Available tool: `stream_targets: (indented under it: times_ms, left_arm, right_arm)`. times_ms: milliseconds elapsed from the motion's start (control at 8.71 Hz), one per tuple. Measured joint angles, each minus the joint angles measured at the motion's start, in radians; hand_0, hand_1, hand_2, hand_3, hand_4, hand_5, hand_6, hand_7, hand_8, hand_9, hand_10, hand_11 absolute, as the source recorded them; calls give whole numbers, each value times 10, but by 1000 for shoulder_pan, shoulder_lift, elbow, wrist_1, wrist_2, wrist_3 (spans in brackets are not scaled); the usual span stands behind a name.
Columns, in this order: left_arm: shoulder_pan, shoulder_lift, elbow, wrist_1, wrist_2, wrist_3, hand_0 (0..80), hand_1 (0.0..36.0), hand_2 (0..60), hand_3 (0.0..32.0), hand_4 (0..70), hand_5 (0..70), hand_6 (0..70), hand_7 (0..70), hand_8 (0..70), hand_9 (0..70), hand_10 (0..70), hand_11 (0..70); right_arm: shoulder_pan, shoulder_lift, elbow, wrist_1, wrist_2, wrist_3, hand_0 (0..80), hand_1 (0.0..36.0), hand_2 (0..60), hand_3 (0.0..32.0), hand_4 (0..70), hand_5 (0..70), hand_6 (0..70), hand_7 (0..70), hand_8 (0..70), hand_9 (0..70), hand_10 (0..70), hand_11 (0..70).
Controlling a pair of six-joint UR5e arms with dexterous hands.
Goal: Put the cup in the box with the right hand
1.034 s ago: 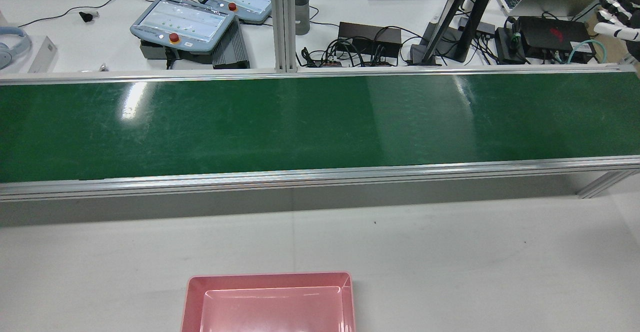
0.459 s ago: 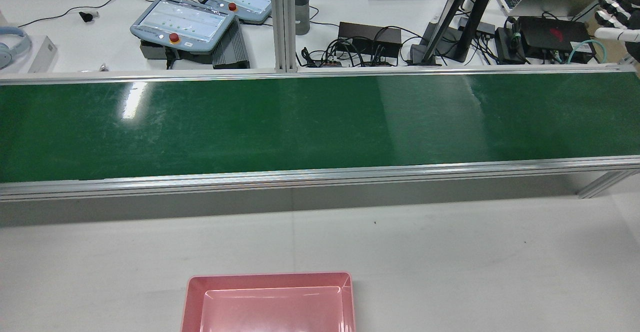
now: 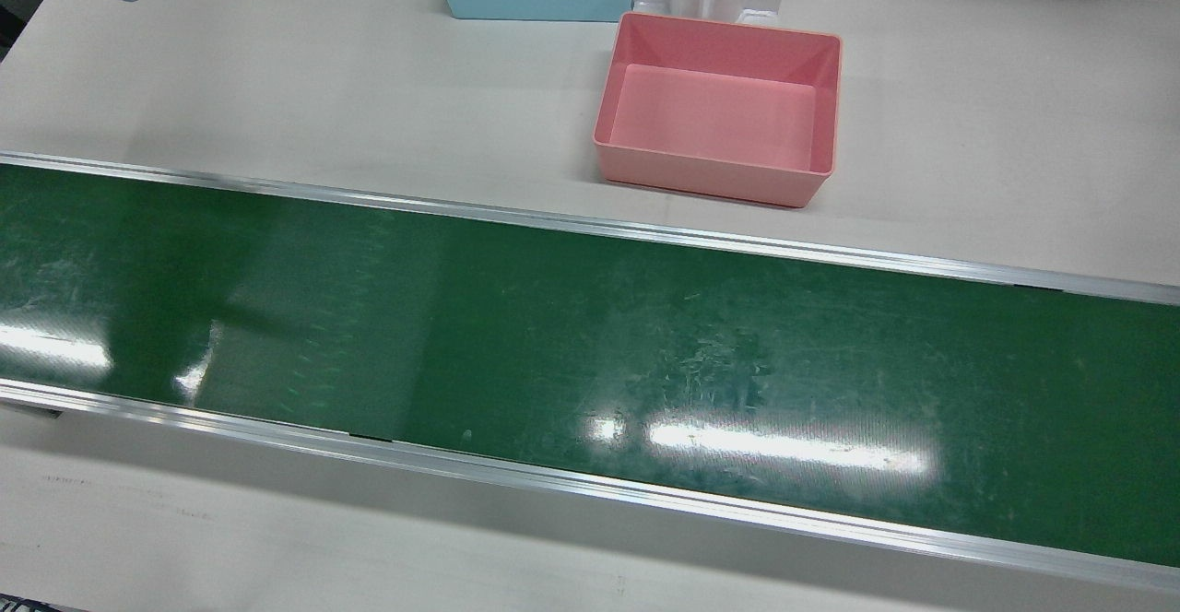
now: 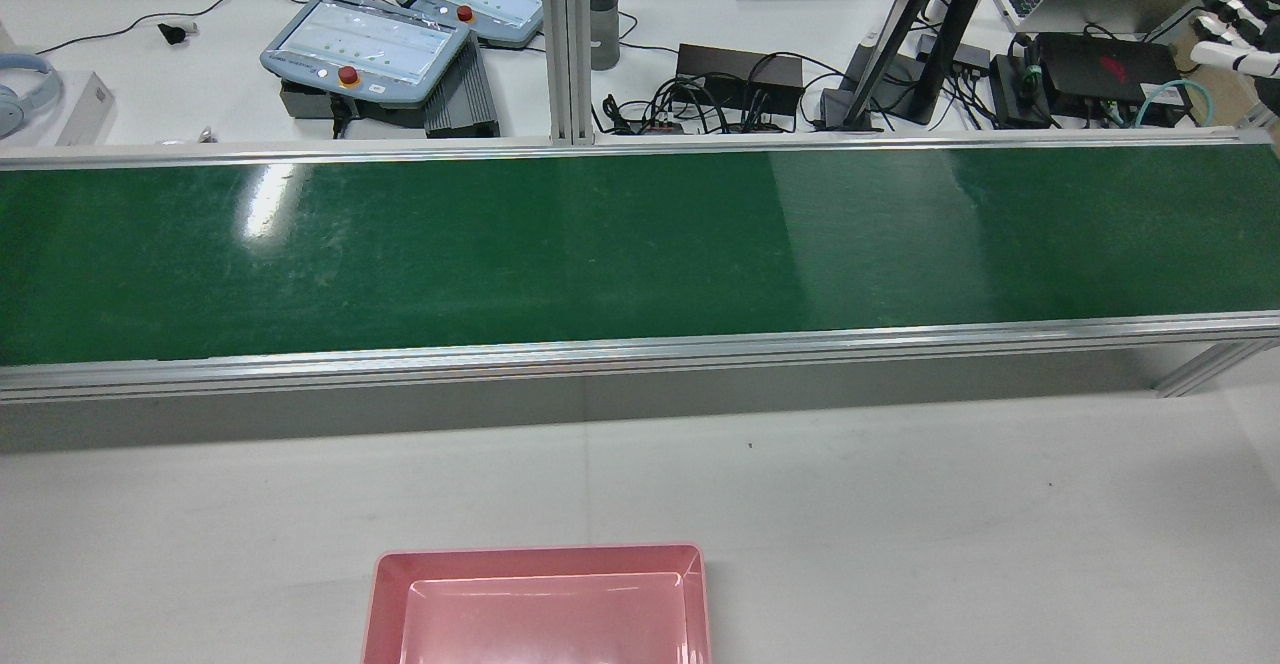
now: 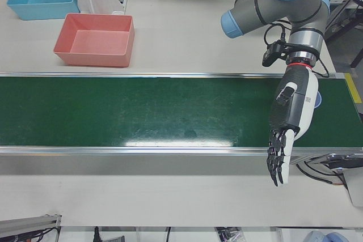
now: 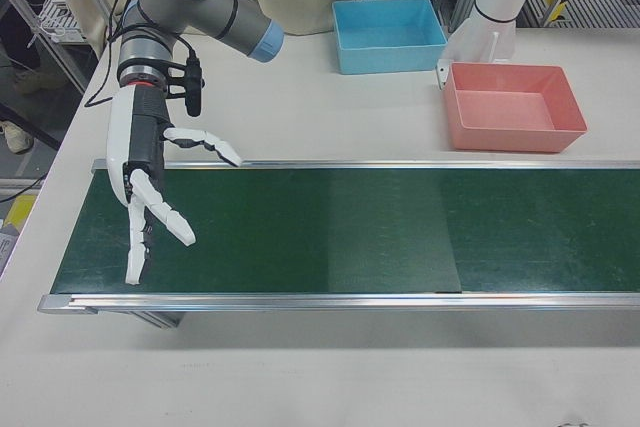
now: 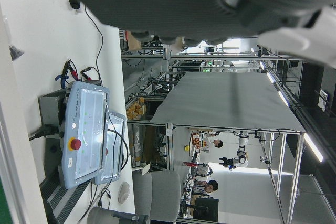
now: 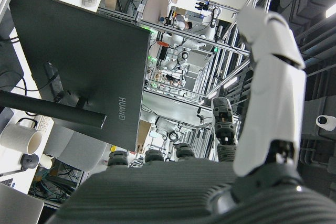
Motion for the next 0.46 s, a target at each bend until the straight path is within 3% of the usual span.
stream_targets:
  times_ms: [115, 230, 345, 459]
  left_arm:
    - [0, 0, 0, 0, 0, 0, 0, 0, 0, 0, 0, 0, 0, 0, 0, 0, 0, 0]
    - [0, 0, 0, 0, 0, 0, 0, 0, 0, 0, 0, 0, 0, 0, 0, 0, 0, 0]
    - [0, 0, 0, 0, 0, 0, 0, 0, 0, 0, 0, 0, 0, 0, 0, 0, 0, 0]
    - [0, 0, 0, 0, 0, 0, 0, 0, 0, 0, 0, 0, 0, 0, 0, 0, 0, 0]
  right_arm:
    - [10, 0, 12, -21, 1, 0, 800, 360, 600, 0, 249, 215, 204, 558, 341, 516, 312, 492]
    - [13, 2, 18, -40, 2, 0, 800, 360, 600, 0, 586, 228, 293, 700, 510, 700, 471, 698]
    - [2, 7, 23, -55, 2, 0, 800, 360, 600, 0, 700, 257, 405, 700, 700, 700, 631, 700]
    - [-18, 14, 30, -65, 2, -1, 800, 360, 600, 0, 700, 275, 467, 700, 700, 700, 700, 700]
